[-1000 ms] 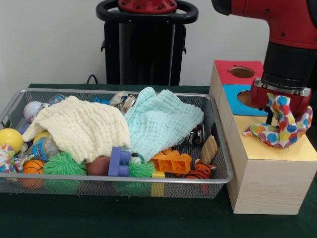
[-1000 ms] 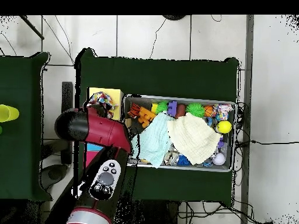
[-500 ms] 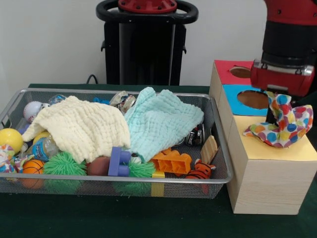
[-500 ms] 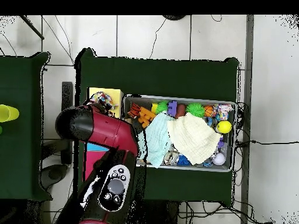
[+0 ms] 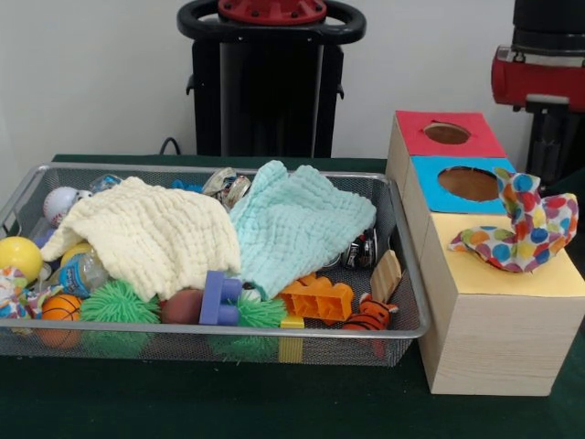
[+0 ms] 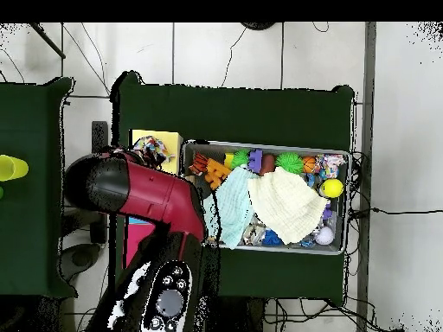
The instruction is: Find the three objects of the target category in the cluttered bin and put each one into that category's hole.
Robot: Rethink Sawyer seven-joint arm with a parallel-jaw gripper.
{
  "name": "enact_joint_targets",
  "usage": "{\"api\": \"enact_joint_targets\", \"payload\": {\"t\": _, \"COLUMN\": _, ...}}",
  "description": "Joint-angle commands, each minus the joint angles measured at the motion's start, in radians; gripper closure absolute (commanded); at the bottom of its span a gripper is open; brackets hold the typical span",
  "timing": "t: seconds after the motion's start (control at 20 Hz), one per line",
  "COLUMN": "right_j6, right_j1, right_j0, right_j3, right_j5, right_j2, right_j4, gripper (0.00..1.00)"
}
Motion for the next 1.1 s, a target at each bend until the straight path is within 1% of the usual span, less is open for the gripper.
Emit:
{"api": "enact_joint_targets", "payload": {"t": 0.05, "right_j6": 0.153, "right_j1": -0.006, "right_j0": -0.017, "right_j3": 0.088, "right_j5": 0.057, "right_j2": 0.076, "right_j4": -0.030, "gripper": 1.00}}
{"api": "enact_joint_targets", "payload": {"t": 0.35, "right_j6": 0.169, "right_j1": 0.003, "right_j0": -0.006, "right_j3": 0.095, "right_j5": 0.038, "right_j2": 0.072, "right_j4": -0.034, "gripper": 1.00}}
{"api": "enact_joint_targets", "payload": {"t": 0.5, "right_j6": 0.193, "right_j1": -0.015, "right_j0": 0.003, "right_j3": 0.099, "right_j5": 0.024, "right_j2": 0.071, "right_j4": -0.016, "gripper": 1.00}}
{"api": "enact_joint_targets", "payload": {"t": 0.65, "right_j6": 0.219, "right_j1": -0.020, "right_j0": 0.023, "right_j3": 0.065, "right_j5": 0.083, "right_j2": 0.036, "right_j4": -0.030, "gripper": 1.00}}
{"api": "enact_joint_targets", "payload": {"t": 0.9, "right_j6": 0.253, "right_j1": -0.025, "right_j0": 0.050, "right_j3": -0.017, "right_j5": 0.224, "right_j2": -0.031, "right_j4": -0.065, "gripper": 1.00}}
{"api": "enact_joint_targets", "payload": {"t": 1.05, "right_j6": 0.256, "right_j1": -0.031, "right_j0": 0.050, "right_j3": -0.054, "right_j5": 0.274, "right_j2": -0.045, "right_j4": -0.065, "gripper": 1.00}}
{"api": "enact_joint_targets", "payload": {"t": 1.1, "right_j6": 0.253, "right_j1": -0.035, "right_j0": 0.046, "right_j3": -0.058, "right_j5": 0.275, "right_j2": -0.038, "right_j4": -0.055, "gripper": 1.00}}
